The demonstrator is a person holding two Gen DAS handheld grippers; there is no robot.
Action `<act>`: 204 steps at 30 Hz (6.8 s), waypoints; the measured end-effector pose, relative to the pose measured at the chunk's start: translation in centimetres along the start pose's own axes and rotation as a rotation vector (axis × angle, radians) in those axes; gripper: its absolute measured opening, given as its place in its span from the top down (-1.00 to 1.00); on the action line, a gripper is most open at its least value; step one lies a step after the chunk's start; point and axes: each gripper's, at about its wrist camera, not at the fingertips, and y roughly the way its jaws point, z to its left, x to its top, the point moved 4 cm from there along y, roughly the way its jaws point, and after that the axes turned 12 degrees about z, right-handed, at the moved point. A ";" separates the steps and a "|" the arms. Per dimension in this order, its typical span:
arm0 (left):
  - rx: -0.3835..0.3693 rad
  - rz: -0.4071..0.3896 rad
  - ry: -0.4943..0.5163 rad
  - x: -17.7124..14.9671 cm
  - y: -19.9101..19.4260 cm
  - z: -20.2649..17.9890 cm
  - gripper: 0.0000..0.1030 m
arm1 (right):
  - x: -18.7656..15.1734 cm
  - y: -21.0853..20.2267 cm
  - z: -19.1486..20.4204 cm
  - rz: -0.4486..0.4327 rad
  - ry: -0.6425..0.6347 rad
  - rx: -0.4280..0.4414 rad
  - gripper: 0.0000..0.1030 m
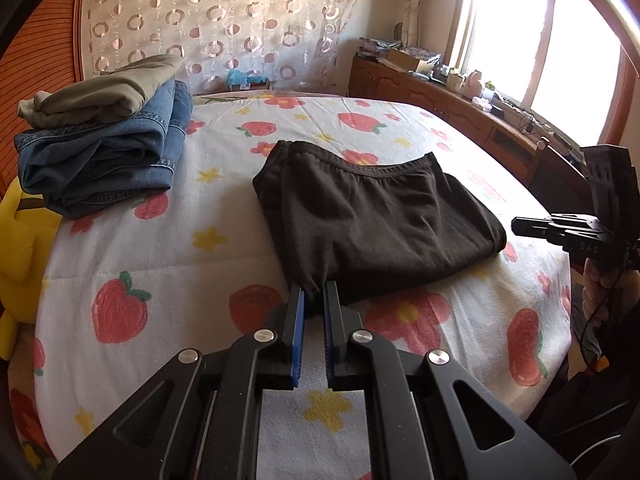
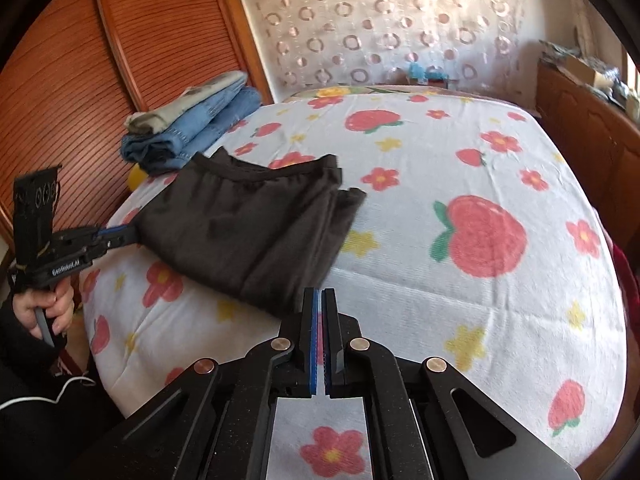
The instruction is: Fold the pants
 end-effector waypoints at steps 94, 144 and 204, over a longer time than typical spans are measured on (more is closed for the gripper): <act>-0.052 0.092 0.047 9.2 6.9 1.8 0.02 | 6.9 7.9 1.4 0.012 -0.036 -0.123 0.57; -0.001 -0.332 0.118 12.5 -9.6 -2.2 0.69 | 9.0 -5.0 4.2 -0.302 -0.189 -0.077 0.79; 0.234 -0.357 -0.172 17.1 -8.1 15.5 0.69 | 33.7 12.3 7.0 -0.289 -0.540 0.074 0.79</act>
